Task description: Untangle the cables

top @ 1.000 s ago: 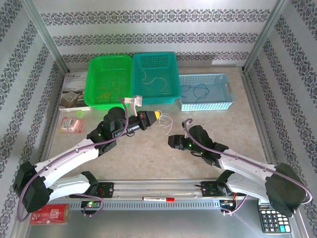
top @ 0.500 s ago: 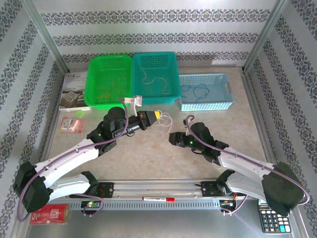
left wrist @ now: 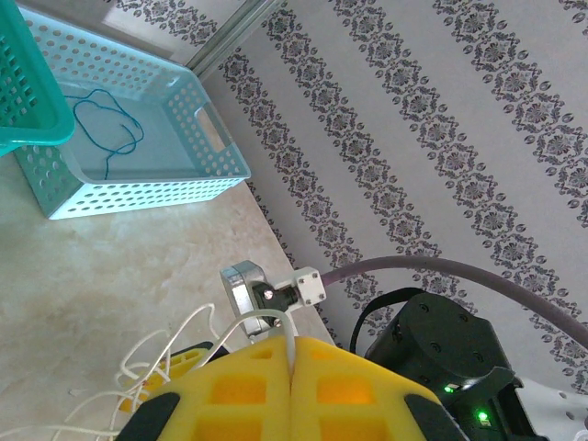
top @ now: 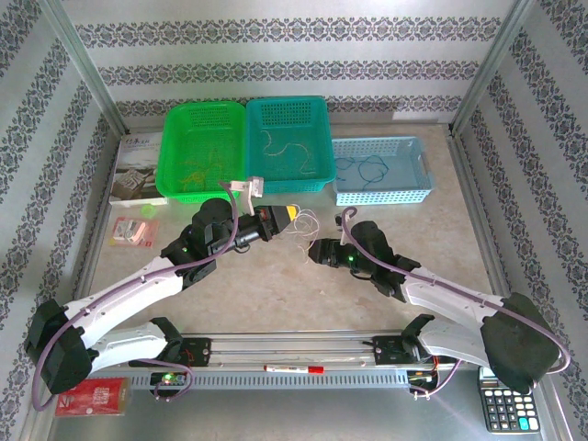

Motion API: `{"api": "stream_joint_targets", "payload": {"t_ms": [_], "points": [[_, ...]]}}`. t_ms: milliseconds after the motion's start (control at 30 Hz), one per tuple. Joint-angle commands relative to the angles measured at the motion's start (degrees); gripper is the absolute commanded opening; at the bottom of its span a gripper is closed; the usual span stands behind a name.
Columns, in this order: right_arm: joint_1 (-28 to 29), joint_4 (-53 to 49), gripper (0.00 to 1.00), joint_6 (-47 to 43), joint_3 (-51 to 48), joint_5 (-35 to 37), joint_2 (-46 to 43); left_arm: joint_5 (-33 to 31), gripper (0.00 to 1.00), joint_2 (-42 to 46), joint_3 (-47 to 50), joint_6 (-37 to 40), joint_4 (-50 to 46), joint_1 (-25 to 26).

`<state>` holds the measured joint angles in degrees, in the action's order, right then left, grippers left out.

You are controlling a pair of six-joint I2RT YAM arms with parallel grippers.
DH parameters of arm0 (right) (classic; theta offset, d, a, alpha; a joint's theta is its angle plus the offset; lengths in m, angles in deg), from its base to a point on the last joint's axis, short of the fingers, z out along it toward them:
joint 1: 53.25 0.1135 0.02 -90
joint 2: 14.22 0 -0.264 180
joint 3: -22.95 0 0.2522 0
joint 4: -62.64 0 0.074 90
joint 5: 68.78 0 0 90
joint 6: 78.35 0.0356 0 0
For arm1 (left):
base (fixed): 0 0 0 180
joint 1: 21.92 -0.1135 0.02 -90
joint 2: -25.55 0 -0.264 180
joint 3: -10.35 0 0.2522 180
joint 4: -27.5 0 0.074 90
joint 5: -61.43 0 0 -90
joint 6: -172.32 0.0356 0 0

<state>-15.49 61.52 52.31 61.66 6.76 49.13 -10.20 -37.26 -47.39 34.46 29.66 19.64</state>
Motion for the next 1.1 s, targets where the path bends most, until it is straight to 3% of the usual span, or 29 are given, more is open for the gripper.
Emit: {"api": "stream_joint_targets", "payload": {"t_ms": [0, 233, 400, 833, 1067], "points": [[0.7, 1.2, 0.48, 0.7, 1.2, -0.1, -0.9, 0.2, 0.00, 1.3, -1.6, -0.1, 3.4, -0.2], [0.2, 0.8, 0.00, 0.1, 0.7, 0.4, -1.4, -0.5, 0.00, 1.9, -1.5, 0.6, 2.6, -0.2], [-2.3, -0.9, 0.00, 0.1, -2.0, 1.5, -5.0, -3.2, 0.00, 3.7, -1.0, 2.2, 0.2, -0.2], [-15.5, -10.8, 0.00, 4.1, -8.6, 3.6, -18.6, -12.9, 0.00, 11.1, 3.2, 4.5, -4.8, -1.1], [-16.7, -12.2, 0.00, 4.3, -5.6, 3.8, -19.5, -13.1, 0.00, 11.4, 5.2, 4.8, -5.3, -1.3]]}}
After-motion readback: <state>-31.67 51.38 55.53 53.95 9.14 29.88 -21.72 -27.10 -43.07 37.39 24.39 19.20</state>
